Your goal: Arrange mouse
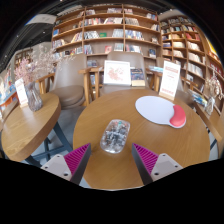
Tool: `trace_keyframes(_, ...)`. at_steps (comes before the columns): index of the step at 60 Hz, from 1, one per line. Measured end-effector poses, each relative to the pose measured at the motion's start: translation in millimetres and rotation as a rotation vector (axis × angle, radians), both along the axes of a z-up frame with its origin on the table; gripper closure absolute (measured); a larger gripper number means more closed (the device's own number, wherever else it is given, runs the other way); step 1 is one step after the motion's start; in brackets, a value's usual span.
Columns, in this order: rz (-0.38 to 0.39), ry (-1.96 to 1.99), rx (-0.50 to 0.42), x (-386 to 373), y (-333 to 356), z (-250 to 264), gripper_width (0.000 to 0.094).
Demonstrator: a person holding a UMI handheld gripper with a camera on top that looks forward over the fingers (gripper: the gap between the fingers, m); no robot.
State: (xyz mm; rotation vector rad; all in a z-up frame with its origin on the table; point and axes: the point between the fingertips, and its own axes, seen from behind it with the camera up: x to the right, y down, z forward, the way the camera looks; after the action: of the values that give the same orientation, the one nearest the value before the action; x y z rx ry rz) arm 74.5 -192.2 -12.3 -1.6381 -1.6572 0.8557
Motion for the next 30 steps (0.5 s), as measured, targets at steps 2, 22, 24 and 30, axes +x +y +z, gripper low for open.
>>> trace_keyframes(2,0.002,0.008,-0.012,-6,-2,1,0.0087)
trace_keyframes(22,-0.019,-0.013,-0.019,-55,-7,0,0.009)
trace_keyframes(24,-0.017,-0.015,-0.025,-59,-9,0,0.0089)
trace_keyframes(30,-0.015,-0.019,-0.028,-67,-10,0,0.0092)
